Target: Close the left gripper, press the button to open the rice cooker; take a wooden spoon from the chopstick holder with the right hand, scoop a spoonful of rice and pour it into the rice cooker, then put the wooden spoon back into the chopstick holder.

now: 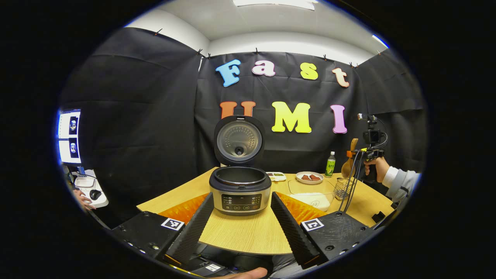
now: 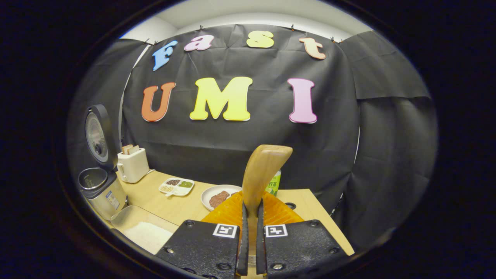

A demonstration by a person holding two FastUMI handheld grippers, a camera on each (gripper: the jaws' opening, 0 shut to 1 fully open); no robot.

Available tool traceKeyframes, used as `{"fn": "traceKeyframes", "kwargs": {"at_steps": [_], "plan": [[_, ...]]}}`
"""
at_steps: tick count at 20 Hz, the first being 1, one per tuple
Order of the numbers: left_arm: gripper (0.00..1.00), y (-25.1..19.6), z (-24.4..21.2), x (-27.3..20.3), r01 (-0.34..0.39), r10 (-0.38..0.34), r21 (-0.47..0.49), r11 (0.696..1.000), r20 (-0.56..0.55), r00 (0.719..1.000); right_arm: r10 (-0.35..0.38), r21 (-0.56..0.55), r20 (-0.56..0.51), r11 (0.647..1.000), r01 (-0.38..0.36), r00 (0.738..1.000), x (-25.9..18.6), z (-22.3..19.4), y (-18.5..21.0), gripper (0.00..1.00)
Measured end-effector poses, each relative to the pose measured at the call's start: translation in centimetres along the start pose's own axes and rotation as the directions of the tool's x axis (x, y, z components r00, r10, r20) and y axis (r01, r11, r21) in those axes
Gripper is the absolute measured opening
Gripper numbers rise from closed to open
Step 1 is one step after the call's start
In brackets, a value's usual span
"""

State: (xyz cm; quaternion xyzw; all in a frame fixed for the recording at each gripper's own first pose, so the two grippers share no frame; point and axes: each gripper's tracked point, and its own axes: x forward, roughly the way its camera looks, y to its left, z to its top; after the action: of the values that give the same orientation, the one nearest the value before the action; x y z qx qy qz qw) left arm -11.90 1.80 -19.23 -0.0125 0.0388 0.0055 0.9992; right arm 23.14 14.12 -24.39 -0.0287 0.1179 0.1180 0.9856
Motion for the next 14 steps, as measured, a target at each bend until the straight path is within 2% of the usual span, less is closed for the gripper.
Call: {"fn": "traceKeyframes", "kwargs": {"at_steps": [3, 5, 6, 8, 10, 11, 12, 13, 14], "plan": [[0.94, 0.0, -0.3, 0.0, 0.014, -0.014, -0.012, 1.000, -0.008, 1.000, -0.006, 0.076, -0.009, 0.997, 0.007, 1.000, 0.6, -1.5, -1.4, 0.14], [0.94, 0.1, -0.1, 0.2, 0.003, -0.003, -0.011, 1.000, -0.004, 1.000, -0.005, 0.098, -0.005, 0.995, 0.006, 1.000, 0.7, -1.9, -2.2, 0.21], [0.95, 0.0, 0.1, 0.3, 0.002, -0.002, -0.015, 1.000, 0.003, 1.000, -0.013, 0.114, -0.018, 0.993, 0.015, 1.000, 0.7, -2.9, -2.6, 0.35], [0.95, 0.0, 0.0, 0.4, 0.003, -0.003, -0.031, 1.000, 0.005, 1.000, -0.040, 0.145, -0.004, 0.989, 0.040, 0.999, 0.7, -2.7, -3.9, 0.47], [0.95, 0.1, 0.3, 0.6, -0.006, 0.007, -0.040, 0.999, 0.009, 1.000, -0.055, 0.149, 0.041, 0.988, 0.048, 0.998, -0.2, -1.5, -4.8, 0.53], [0.95, 0.1, 0.4, 0.7, -0.008, 0.008, -0.042, 0.999, 0.011, 1.000, -0.057, 0.142, 0.063, 0.989, 0.048, 0.996, -0.7, -0.8, -5.1, 0.63], [0.95, 0.1, 0.6, 0.7, -0.007, 0.007, -0.041, 0.999, 0.006, 1.000, -0.065, 0.136, 0.082, 0.989, 0.053, 0.995, -1.3, 0.0, -5.5, 0.76], [0.94, -0.2, 0.5, 0.8, 0.009, -0.009, -0.036, 0.999, -0.009, 1.000, -0.065, 0.123, 0.090, 0.991, 0.054, 0.994, -2.0, 0.7, -5.8, 0.80], [0.95, -0.2, 0.3, 0.5, 0.025, -0.026, -0.032, 0.999, -0.024, 0.999, -0.073, 0.095, 0.088, 0.993, 0.064, 0.993, -2.6, 1.1, -6.3, 0.90]]}}
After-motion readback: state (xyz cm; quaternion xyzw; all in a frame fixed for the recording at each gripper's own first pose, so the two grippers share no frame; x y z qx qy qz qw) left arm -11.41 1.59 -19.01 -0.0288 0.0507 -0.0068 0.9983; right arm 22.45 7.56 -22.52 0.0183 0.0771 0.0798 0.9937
